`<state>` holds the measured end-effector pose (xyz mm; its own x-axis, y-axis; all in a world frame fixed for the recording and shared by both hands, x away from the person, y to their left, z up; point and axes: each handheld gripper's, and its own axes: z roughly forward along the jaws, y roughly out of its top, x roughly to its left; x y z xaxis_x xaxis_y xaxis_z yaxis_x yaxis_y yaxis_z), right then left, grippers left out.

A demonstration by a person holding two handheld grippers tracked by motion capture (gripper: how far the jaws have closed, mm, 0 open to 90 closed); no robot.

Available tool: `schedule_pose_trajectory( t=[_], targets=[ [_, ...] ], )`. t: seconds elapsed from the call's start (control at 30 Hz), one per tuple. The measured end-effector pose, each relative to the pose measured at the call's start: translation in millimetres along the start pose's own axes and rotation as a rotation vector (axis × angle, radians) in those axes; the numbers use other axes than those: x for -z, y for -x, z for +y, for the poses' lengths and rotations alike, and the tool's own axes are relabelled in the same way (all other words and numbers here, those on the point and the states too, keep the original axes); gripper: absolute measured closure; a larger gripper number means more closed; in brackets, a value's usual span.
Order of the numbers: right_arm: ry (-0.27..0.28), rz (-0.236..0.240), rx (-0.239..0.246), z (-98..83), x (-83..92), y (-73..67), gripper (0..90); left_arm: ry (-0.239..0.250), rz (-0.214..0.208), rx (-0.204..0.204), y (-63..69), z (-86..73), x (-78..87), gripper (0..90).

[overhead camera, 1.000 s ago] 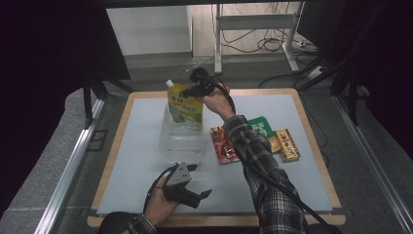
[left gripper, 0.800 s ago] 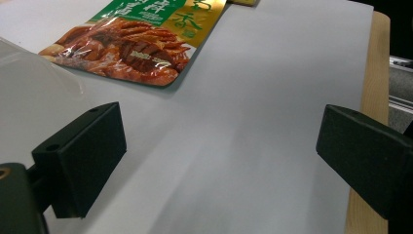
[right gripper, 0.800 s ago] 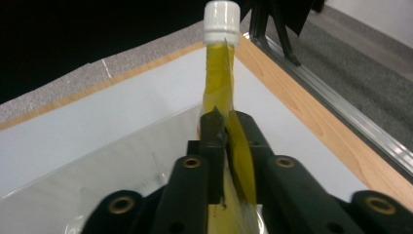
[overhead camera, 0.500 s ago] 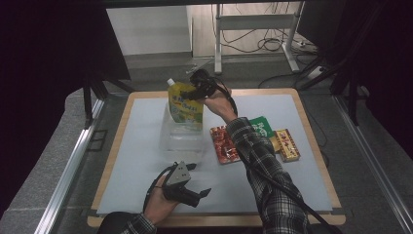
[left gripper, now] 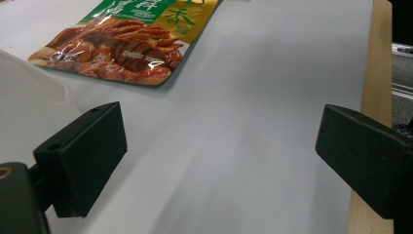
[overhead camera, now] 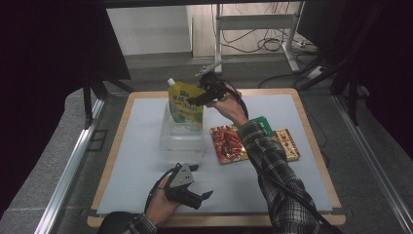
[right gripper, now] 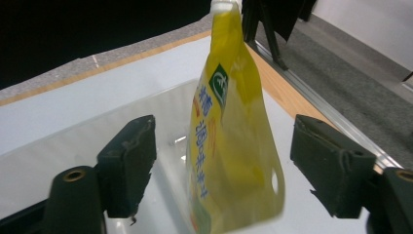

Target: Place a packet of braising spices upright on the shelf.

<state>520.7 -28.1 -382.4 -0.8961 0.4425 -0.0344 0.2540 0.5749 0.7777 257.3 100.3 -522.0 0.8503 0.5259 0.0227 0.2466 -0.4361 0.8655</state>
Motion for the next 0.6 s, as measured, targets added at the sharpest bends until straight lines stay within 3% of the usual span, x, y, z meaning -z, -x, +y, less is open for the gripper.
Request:
schedule_pose_trajectory(
  t=[0.23, 0.6],
  targets=[
    [-0.005, 0.011, -0.040, -11.2, 11.7, 4.2, 11.5, -0.009, 0.000, -0.015, 1.2, 0.0, -1.4, 4.1],
    [-0.041, -0.009, -0.027, -30.4, 30.9, 3.3, 3.3, -0.011, 0.008, -0.022, 0.7, -0.2, -1.2, 4.2]
  ],
)
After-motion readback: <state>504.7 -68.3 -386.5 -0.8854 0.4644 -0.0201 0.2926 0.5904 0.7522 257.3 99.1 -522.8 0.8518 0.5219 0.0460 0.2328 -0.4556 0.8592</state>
